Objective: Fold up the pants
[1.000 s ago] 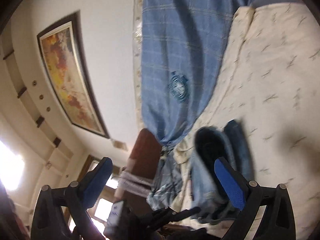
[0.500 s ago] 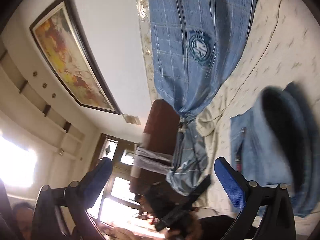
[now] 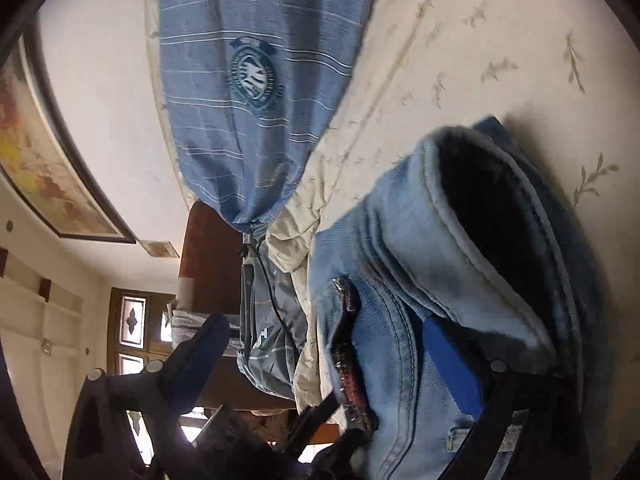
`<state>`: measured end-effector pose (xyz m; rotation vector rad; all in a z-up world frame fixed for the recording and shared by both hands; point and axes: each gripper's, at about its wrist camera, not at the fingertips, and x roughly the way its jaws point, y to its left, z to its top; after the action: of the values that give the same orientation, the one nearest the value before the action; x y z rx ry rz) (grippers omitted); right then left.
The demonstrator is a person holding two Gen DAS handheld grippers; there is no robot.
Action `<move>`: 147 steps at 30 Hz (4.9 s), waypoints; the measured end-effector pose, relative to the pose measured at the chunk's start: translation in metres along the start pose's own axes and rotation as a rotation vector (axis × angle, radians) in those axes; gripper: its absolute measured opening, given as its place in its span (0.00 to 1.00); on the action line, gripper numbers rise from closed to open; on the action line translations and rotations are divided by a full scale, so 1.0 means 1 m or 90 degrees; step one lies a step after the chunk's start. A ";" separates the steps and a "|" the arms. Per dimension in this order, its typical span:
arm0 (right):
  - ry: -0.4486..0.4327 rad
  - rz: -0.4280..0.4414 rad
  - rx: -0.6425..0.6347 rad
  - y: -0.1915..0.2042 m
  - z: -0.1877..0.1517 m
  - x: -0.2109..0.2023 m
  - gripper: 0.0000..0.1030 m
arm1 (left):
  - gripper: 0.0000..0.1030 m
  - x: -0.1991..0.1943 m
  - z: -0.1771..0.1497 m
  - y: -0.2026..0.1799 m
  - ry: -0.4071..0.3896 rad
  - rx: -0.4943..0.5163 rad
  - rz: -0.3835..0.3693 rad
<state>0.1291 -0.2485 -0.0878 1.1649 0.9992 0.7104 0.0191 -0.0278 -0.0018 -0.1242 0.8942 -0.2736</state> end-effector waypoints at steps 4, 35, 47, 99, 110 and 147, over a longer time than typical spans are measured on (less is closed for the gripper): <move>0.010 0.026 -0.086 0.043 -0.003 -0.006 0.98 | 0.76 0.007 0.000 0.008 0.028 0.012 0.034; -0.035 -0.302 -0.417 0.066 -0.072 -0.013 0.99 | 0.83 -0.017 -0.015 0.031 -0.023 -0.062 0.062; -0.006 0.055 -0.507 0.167 -0.110 -0.047 0.99 | 0.83 -0.050 -0.033 0.060 -0.091 -0.131 0.021; -0.222 -0.206 -0.963 0.215 -0.223 -0.031 1.00 | 0.83 -0.054 -0.051 0.091 -0.103 -0.203 0.052; -0.085 -0.222 -0.317 0.055 -0.048 -0.083 1.00 | 0.83 -0.020 -0.011 0.074 -0.033 -0.190 0.003; 0.014 -0.307 -0.241 0.020 -0.014 -0.046 0.99 | 0.83 0.042 0.029 0.062 0.075 -0.205 -0.050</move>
<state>0.0981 -0.2777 -0.0578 0.5576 1.0575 0.4949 0.0782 0.0191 -0.0284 -0.4463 1.0480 -0.2098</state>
